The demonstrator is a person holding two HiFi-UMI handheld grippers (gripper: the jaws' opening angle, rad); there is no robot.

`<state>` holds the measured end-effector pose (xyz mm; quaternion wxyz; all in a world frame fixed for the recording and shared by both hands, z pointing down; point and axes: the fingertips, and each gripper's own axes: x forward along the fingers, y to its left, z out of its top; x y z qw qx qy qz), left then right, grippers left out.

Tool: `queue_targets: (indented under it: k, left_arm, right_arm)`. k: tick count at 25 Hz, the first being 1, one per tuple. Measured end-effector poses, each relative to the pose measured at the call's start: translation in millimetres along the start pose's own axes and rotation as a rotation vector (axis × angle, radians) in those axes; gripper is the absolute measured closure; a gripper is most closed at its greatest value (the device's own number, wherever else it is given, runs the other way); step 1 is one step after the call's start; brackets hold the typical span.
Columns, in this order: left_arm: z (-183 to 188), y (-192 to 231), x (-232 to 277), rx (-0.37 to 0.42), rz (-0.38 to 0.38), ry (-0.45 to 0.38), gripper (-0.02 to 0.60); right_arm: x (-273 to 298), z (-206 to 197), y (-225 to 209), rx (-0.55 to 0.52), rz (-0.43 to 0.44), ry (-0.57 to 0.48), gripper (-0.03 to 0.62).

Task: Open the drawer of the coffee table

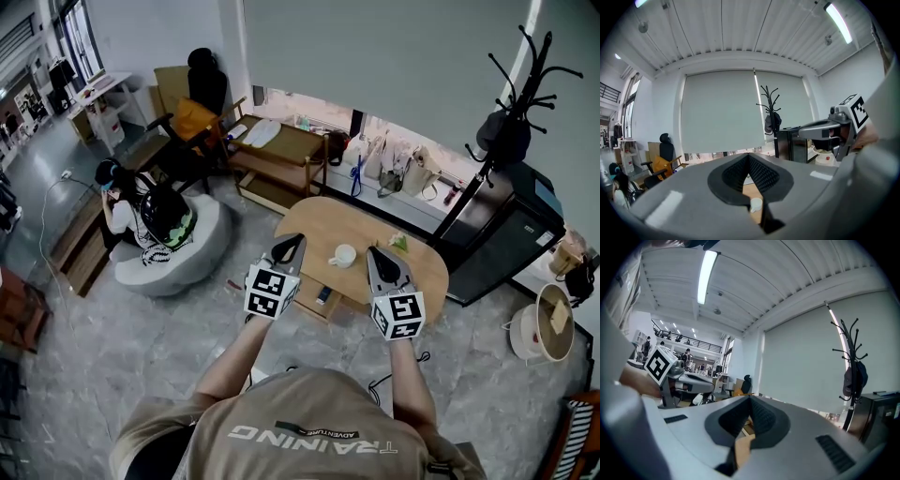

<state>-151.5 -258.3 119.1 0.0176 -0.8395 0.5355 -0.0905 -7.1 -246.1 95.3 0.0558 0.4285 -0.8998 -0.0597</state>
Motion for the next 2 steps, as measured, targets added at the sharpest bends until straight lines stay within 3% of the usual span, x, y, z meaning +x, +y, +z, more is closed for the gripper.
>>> queue_targets:
  k: [2]
  left_arm:
    - [2.2, 0.3, 1.9, 0.014, -0.008, -0.003, 0.575]
  right_arm:
    - [1.3, 3.7, -4.8, -0.005, -0.01, -0.011, 0.589]
